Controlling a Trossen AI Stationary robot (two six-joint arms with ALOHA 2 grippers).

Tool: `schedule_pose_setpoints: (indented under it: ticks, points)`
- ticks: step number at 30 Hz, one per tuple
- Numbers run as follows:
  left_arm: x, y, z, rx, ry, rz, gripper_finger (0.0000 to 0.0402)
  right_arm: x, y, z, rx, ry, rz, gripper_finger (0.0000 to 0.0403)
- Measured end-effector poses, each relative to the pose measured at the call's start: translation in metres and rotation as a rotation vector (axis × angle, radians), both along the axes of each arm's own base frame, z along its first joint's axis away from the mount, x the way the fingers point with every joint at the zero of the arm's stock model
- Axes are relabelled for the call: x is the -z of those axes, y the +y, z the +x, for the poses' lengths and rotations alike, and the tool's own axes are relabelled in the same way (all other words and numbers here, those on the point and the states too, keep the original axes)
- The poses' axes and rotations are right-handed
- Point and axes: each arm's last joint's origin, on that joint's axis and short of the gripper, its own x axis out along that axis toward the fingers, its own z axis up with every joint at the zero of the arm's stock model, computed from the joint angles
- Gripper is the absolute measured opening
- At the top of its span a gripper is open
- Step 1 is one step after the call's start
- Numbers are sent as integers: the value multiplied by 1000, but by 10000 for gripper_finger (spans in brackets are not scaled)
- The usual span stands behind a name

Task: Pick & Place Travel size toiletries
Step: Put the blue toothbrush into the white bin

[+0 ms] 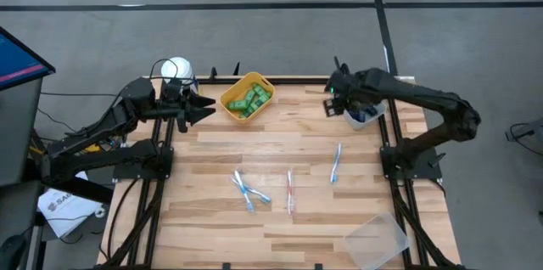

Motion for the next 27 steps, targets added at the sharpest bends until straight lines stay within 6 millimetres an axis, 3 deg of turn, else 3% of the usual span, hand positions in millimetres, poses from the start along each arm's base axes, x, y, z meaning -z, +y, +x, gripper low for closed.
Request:
schedule_pose_setpoints:
  ticks: [6, 12, 22, 27]
  points:
    - [0, 0, 0, 0, 0, -1, 232, 27, 47, 10, 102, -41, 29, 238]
    - [0, 0, 0, 0, -1, -8, 232, 68, 73, 9, 201, -68, 53, 238]
    - [0, 0, 0, -1, -5, -28, 232, 125, 85, 4, 289, -193, 142, 236]
    - [0, 0, 0, -1, -5, -28, 232, 143, 81, -2, 332, -131, 137, 217]
